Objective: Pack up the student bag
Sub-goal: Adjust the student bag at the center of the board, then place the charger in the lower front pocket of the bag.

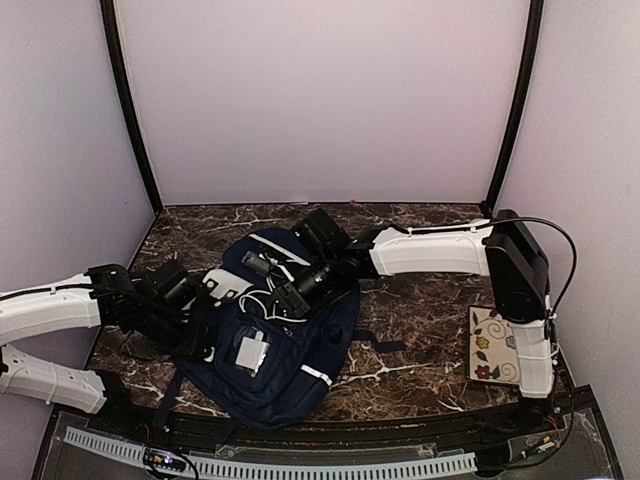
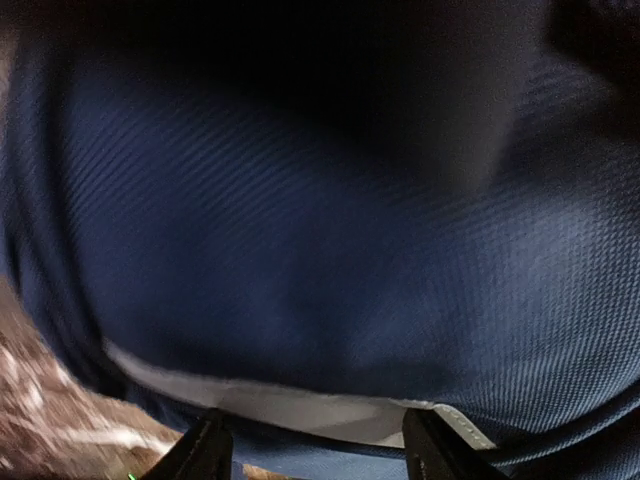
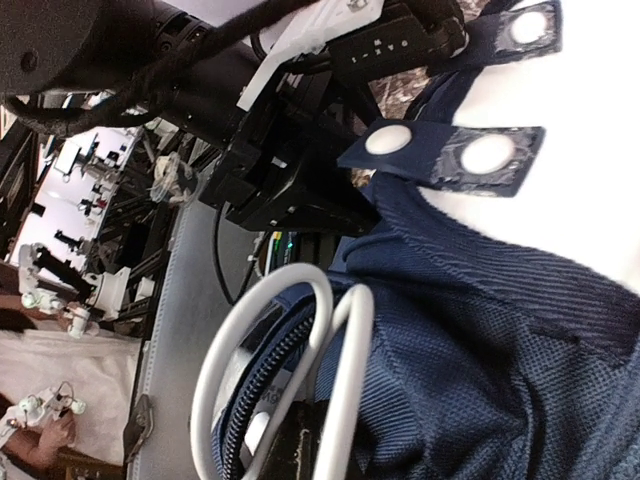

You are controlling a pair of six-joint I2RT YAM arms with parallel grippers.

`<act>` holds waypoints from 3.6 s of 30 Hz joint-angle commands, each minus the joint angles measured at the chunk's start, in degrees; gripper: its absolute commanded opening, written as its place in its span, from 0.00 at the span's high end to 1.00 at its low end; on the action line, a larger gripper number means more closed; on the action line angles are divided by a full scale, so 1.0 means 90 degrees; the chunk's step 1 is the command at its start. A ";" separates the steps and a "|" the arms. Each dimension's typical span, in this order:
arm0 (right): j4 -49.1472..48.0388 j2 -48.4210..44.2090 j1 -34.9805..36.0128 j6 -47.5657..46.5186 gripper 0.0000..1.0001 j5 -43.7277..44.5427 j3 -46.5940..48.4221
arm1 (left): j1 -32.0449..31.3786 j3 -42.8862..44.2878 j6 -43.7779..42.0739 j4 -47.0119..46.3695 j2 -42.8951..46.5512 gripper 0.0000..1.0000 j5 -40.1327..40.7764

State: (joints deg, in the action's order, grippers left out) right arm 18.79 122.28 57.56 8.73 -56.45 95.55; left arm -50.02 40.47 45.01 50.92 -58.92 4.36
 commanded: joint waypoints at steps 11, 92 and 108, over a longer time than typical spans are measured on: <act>-0.1842 0.0482 -0.0169 0.2250 0.93 0.2263 -0.0180 | 0.2916 0.2983 -0.3644 -0.4521 -0.2823 0.38 0.1014; 0.0117 0.0412 -0.0448 0.1063 1.00 0.1069 0.0027 | -0.0526 -0.0228 -0.1279 -0.1424 0.0423 0.01 0.0424; -0.1607 0.1726 0.0145 0.2424 1.00 -0.0157 0.1285 | -0.0517 -0.1191 -0.3597 -0.5468 0.0760 0.21 0.0593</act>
State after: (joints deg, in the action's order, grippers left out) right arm 14.02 130.69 54.48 24.58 -61.84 107.37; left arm -54.85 27.62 20.38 17.61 -51.18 9.41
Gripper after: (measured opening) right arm 0.012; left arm 0.784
